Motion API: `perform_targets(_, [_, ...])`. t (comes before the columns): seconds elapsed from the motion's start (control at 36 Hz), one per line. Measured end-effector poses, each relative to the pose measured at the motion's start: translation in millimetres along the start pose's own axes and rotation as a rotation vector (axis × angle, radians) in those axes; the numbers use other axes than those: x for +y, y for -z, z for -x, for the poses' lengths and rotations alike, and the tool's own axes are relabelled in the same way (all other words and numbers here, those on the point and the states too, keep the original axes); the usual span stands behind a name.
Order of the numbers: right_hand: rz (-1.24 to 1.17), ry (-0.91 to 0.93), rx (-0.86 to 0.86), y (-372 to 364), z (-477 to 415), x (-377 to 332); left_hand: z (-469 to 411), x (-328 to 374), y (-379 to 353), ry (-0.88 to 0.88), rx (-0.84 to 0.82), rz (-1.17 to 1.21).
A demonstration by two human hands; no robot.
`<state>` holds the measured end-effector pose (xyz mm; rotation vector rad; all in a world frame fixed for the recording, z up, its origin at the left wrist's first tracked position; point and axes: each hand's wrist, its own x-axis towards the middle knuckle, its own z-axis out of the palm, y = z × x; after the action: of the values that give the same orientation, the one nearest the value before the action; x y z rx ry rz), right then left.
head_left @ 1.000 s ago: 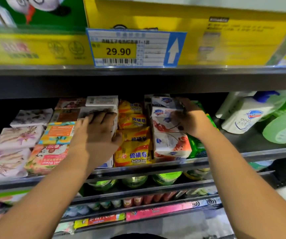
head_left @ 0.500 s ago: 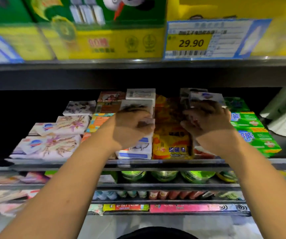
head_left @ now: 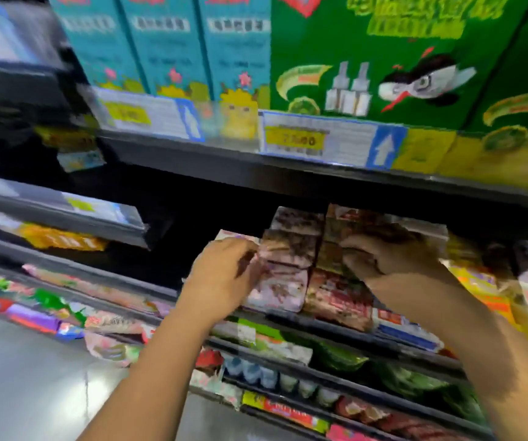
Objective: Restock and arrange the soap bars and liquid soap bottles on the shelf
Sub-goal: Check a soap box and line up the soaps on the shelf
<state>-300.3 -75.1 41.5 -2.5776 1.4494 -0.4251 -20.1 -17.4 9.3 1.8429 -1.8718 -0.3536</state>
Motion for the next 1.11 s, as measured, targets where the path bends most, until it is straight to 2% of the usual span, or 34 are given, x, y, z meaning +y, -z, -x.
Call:
perform_targets(0.11, [0.071, 0.041, -0.159, -3, -35, -59, 12, -53, 5, 0.13, 0.024, -0.082])
perform_targets(0.19, [0.11, 0.031, -0.227, -12, -55, -96, 19, -81, 3, 0.144, -0.014, 0.01])
perform_targets(0.25, [0.079, 0.022, -0.285, -27, -71, -110, 19, -88, 3, 0.142, -0.022, 0.103])
perform_targets(0.33, [0.005, 0.004, -0.342, -44, -93, -125, 12, -83, 9, 0.177, -0.051, 0.124])
perform_targets(0.44, [0.161, 0.037, -0.345, -62, -121, -139, -2, -80, 7, 0.318, -0.046, 0.179])
perform_targets(0.56, [0.23, -0.044, -0.46, -68, -138, -146, -11, -81, 5, 0.407, -0.147, 0.171])
perform_targets(0.69, [0.168, -0.095, -0.506, -71, -148, -143, -19, -84, -1, 0.395, -0.244, 0.015])
perform_targets(0.83, [0.184, -0.147, -0.602, -67, -153, -148, -23, -94, -4, 0.366, -0.316, 0.018])
perform_targets(0.97, [0.177, -0.139, -0.63, -60, -153, -150, -22, -92, 6, 0.389, -0.264, 0.135])
perform_targets(1.11, [0.076, -0.221, -0.616, -61, -150, -152, -21, -84, 11, 0.393, -0.297, 0.073])
